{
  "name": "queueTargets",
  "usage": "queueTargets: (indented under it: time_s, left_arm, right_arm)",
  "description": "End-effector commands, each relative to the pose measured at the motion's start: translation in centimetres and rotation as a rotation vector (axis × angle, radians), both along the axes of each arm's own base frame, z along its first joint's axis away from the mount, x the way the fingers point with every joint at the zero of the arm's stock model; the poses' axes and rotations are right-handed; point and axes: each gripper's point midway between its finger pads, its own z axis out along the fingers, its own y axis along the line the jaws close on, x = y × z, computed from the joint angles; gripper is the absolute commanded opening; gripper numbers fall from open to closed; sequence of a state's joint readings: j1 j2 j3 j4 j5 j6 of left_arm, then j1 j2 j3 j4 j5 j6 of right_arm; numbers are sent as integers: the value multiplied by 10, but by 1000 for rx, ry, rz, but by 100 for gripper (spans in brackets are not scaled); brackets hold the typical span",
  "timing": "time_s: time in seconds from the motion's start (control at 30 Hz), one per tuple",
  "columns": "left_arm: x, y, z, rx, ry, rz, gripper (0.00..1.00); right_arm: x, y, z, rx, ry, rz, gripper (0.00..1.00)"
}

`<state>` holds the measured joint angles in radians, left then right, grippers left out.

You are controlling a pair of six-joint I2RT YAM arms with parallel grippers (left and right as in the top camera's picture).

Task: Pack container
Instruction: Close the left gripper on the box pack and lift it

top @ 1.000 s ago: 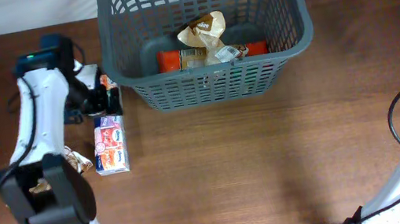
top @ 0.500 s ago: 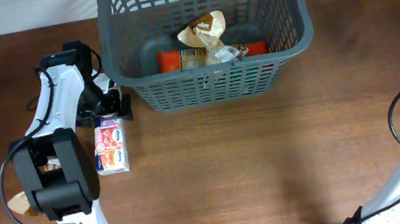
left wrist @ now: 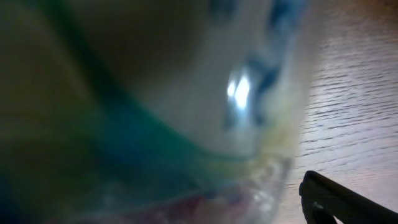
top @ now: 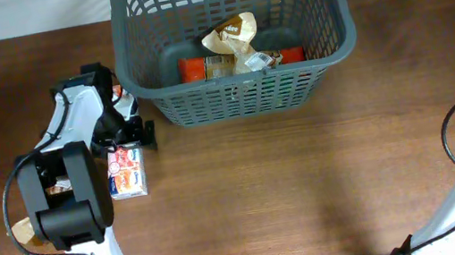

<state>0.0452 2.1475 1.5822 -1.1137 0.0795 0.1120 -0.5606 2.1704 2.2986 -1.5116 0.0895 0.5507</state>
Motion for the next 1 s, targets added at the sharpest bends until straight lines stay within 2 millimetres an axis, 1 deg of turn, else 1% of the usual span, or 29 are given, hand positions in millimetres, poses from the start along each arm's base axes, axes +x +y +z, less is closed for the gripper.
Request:
queueTargets:
  time_s: [0.0,0.03,0.07,0.2,0.3,0.33,0.37,0.47,0.53,0.57,0.63,0.7,0.77,0.8,0.83,0.87,0.9,0.97]
  left_arm:
    - [-4,-5,-7,-22,20,6,96]
    - [-3,-5,-7,-22,17,6,89]
    - [-2,-5,-7,-22,14,7,75]
    - [-1,-5,-8,-20,9,21,43]
    - [1,-5,-8,-20,4,21,14]
    - [1,-5,-8,-19,4,25,6]
    - [1,-5,-8,-18,5,34,2]
    - [2,-3,-6,-13,6,79,2]
    - [6,1,-2,-10,-4,118,2]
    - [11,6,2,-3,-15,148,2]
    - [20,23,13,24,-37,231,2]
    - [31,43,30,33,-73,323,2]
    - [42,62,54,30,-114,381,2]
    - [49,73,70,29,-142,404,2]
    - [55,84,90,32,-179,424,2]
    - [60,91,107,34,-208,437,2]
    - [67,98,128,36,-257,449,2]
    - [78,106,168,40,-351,459,2]
  right_arm:
    - [-3,-3,1,-13,6,-13,99]
    - [-2,-3,1,-13,6,-13,99]
    - [-2,-3,1,-13,6,-13,99]
    - [-3,-3,1,-13,6,-13,99]
    - [-3,-3,1,-13,6,-13,99]
    - [-3,-3,1,-13,6,-13,99]
    - [-3,-3,1,-13,6,-13,99]
    - [-2,-3,1,-13,6,-13,99]
    - [-3,-3,1,-13,6,-13,99]
    - [-3,-3,1,-13,6,-13,99]
    - [-3,-3,1,-13,6,-13,99]
    - [-2,-3,1,-13,6,-13,99]
    - [-3,-3,1,-13,6,-13,99]
    - [-3,-3,1,-13,6,-13,99]
    - [-2,-3,1,-13,6,-13,99]
    - [-3,-3,1,-13,6,-13,99]
    - [-2,-3,1,-13,6,-13,99]
    - [-3,-3,1,-13,6,-13,99]
